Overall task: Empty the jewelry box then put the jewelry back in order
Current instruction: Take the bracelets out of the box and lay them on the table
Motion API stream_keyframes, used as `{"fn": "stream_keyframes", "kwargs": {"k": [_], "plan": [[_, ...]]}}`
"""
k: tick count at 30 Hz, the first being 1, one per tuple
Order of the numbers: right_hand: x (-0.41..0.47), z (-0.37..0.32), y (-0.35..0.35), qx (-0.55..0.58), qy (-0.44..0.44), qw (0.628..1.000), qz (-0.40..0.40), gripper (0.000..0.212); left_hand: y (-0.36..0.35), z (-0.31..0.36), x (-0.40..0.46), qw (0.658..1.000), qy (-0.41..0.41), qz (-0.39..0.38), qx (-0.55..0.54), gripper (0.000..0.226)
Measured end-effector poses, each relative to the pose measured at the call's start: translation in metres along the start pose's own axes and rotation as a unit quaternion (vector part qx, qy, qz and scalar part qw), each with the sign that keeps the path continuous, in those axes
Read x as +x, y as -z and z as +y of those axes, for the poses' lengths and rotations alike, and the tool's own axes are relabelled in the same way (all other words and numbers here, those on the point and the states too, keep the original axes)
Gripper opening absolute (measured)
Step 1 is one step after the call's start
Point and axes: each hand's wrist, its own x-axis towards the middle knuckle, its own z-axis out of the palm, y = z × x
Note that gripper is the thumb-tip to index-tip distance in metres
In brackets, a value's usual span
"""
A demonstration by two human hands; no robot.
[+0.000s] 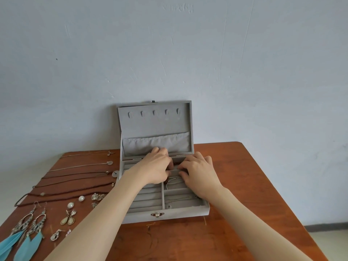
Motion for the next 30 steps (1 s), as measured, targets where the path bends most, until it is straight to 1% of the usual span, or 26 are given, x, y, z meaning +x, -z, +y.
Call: {"fn": "stream_keyframes", "kwargs": {"k": [3,6,9,16,21,25,30], "plan": [[0.0000,-0.0009,0.0003,0.025,-0.008,1.000,0.010,0.021,-0.0026,-0.0003,-0.0040,0.999,-0.011,0.026,-0.023,0.022],[-0.0010,-0.0010,0.0016,0.041,-0.013,0.999,0.020,0.019,-0.0026,0.0000,-0.0058,0.998,-0.011,0.019,-0.055,0.021],[-0.0014,-0.0015,0.0028,0.027,-0.009,0.999,0.024,0.019,-0.0007,0.0011,-0.0063,0.998,-0.011,0.007,-0.065,0.022],[0.0002,-0.0023,0.0026,0.018,-0.020,0.999,0.027,0.014,-0.0038,0.0045,-0.0078,0.996,0.014,0.017,-0.082,0.025],[0.0007,-0.0015,0.0005,0.041,-0.030,0.998,0.032,0.015,-0.0040,0.0021,-0.0081,0.994,0.015,0.022,-0.107,0.023],[0.0017,-0.0012,-0.0003,0.048,-0.035,0.998,0.027,0.025,-0.0056,0.0011,-0.0051,0.984,0.033,0.070,-0.159,0.017],[0.0026,-0.0018,-0.0003,0.038,-0.032,0.999,0.021,0.031,-0.0089,0.0029,-0.0059,0.950,0.046,0.174,-0.256,0.007]]}}
